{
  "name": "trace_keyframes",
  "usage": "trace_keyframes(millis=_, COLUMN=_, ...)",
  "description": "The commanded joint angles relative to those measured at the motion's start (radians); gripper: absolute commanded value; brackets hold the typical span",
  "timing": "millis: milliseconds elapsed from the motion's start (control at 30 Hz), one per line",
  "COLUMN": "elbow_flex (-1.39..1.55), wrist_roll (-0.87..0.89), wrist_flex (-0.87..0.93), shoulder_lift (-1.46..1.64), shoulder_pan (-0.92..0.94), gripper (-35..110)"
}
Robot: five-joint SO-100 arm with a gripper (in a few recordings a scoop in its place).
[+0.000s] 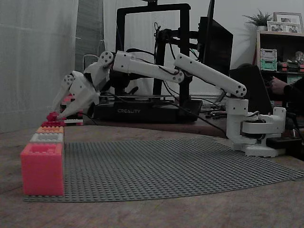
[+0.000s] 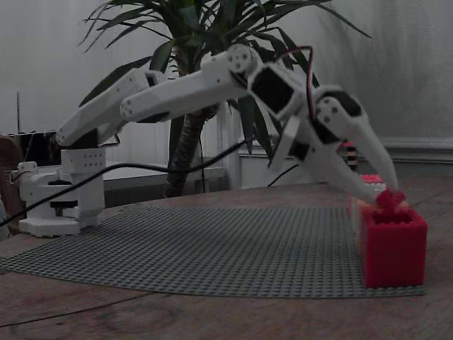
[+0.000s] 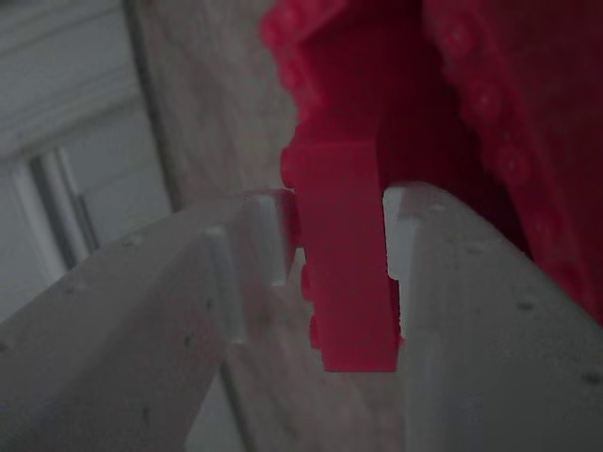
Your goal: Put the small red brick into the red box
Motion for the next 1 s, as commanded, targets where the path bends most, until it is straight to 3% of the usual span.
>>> trace_keyframes(millis=0, elbow_flex=0.003, wrist_roll=-0.018, wrist_flex=-0.021, shoulder_lift=0.098, shoulder_pan=0.017, gripper=4)
trace_keyframes(millis=400, elbow_flex=0.058, wrist_roll=-0.009, wrist_flex=-0.018, shoulder_lift=0.149, shoulder_pan=0.017, gripper=10)
trace_keyframes(millis=600, elbow_flex=0.120, wrist_roll=-0.005, wrist_flex=-0.018, shoulder_lift=0.227, shoulder_pan=0.015, gripper=4)
trace_keyframes(millis=800, elbow_flex=0.296, wrist_roll=-0.017, wrist_flex=-0.018, shoulder_lift=0.476, shoulder_pan=-0.006, gripper=0)
trace_keyframes(millis=967, elbow_flex=0.634, wrist_roll=-0.054, wrist_flex=-0.029, shoulder_lift=0.787, shoulder_pan=-0.052, gripper=0)
